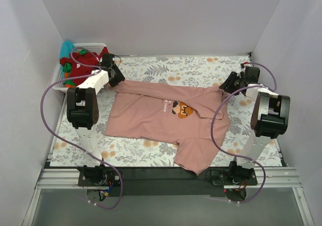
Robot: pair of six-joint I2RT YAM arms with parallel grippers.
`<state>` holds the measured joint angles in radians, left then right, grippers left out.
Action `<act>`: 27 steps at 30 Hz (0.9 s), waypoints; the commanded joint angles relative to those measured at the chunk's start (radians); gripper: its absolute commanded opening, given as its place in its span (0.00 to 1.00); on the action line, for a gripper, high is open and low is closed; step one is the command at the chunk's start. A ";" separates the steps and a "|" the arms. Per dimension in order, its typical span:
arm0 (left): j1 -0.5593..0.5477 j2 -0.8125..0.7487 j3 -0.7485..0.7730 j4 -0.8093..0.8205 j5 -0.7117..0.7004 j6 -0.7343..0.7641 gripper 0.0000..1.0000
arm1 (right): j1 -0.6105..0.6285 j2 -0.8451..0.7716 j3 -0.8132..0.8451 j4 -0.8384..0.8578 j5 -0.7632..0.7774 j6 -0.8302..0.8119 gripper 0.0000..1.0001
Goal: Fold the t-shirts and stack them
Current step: Fold the tshirt
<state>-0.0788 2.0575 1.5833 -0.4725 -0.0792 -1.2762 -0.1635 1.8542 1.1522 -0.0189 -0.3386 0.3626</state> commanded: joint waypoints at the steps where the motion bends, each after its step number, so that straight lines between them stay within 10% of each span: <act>1: -0.003 0.061 0.047 0.020 0.027 0.014 0.38 | -0.013 0.031 0.075 0.071 -0.036 -0.008 0.48; 11: -0.003 0.124 0.027 0.025 0.021 0.015 0.35 | -0.018 0.163 0.139 0.123 -0.111 0.021 0.41; 19: -0.003 0.136 0.004 -0.027 -0.036 -0.011 0.32 | -0.027 0.197 0.167 0.137 -0.068 0.013 0.01; 27: 0.001 0.159 0.004 -0.066 -0.059 -0.069 0.29 | -0.093 0.217 0.239 0.134 -0.011 0.007 0.01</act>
<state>-0.0807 2.1754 1.6112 -0.4442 -0.0975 -1.3182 -0.2287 2.0567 1.3167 0.0628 -0.3920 0.3862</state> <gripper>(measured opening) 0.291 0.024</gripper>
